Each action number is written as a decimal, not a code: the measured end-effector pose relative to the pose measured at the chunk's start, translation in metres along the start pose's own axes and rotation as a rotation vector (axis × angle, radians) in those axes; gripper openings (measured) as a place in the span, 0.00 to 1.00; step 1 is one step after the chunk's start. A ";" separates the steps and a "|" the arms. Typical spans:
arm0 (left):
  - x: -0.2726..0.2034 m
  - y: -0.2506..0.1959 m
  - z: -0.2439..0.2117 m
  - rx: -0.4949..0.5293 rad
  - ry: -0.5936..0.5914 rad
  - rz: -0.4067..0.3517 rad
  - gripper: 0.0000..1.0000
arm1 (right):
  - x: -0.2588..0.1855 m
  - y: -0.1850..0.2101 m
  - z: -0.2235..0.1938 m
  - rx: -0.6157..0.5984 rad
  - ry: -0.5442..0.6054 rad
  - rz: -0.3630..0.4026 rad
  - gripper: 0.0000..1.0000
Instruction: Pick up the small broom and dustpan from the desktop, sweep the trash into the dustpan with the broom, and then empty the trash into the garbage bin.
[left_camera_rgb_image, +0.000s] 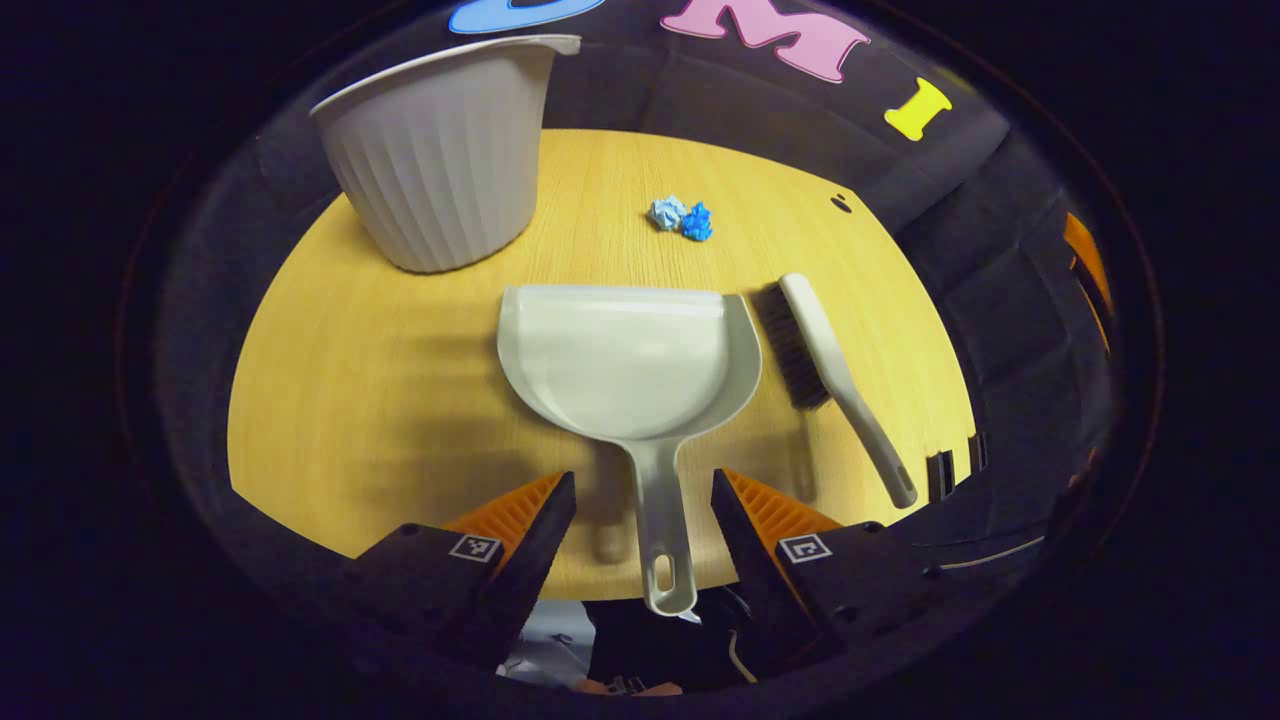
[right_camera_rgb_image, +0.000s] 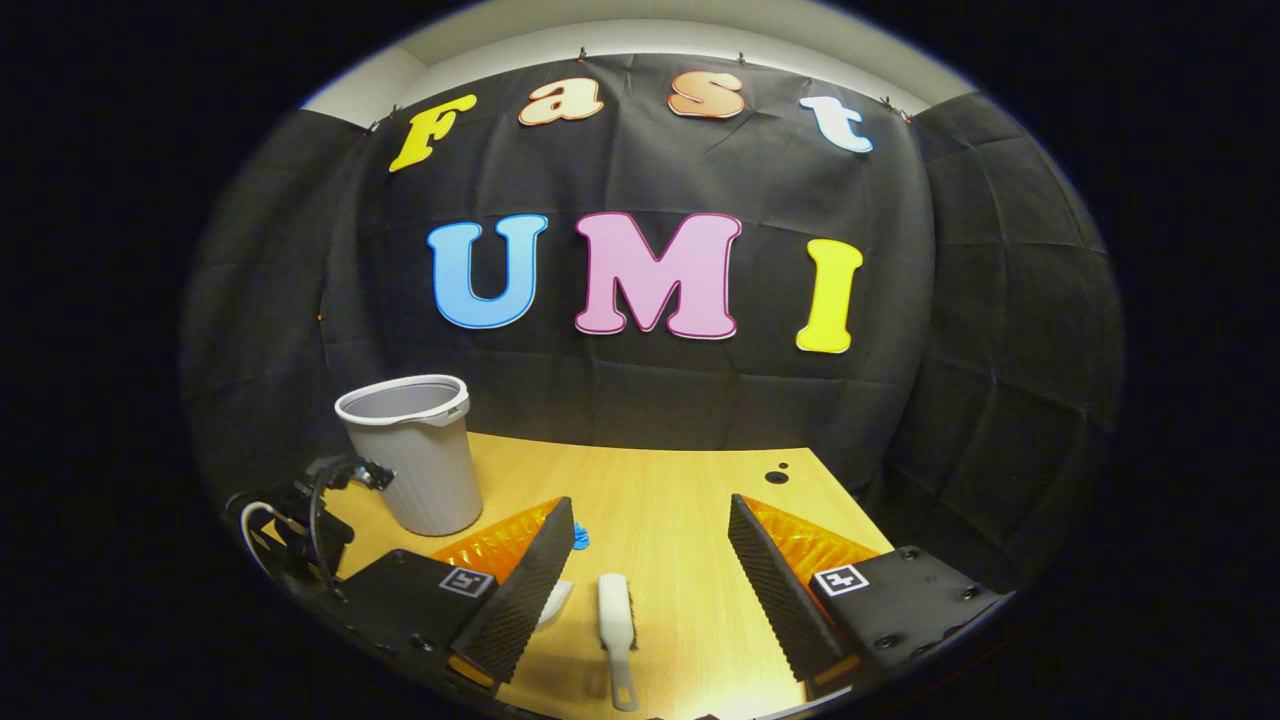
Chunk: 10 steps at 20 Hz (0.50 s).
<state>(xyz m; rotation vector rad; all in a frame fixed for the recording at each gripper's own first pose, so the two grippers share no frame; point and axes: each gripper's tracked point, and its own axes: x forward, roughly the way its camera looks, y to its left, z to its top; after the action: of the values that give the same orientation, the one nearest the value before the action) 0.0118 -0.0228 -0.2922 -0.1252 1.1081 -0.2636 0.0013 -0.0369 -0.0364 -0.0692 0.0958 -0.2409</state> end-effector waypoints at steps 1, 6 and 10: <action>0.009 0.001 -0.002 -0.001 0.028 0.006 0.83 | -0.004 -0.008 -0.003 0.013 0.007 -0.020 1.00; 0.046 0.004 0.004 0.002 0.163 0.073 0.83 | -0.030 -0.050 0.002 -0.021 -0.024 -0.161 1.00; 0.062 -0.006 0.018 -0.058 0.211 0.066 0.76 | -0.042 -0.063 -0.001 -0.015 -0.018 -0.208 1.00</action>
<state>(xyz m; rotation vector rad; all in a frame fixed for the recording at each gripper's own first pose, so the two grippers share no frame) 0.0525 -0.0457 -0.3366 -0.1137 1.3271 -0.1883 -0.0538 -0.0880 -0.0283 -0.0964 0.0729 -0.4473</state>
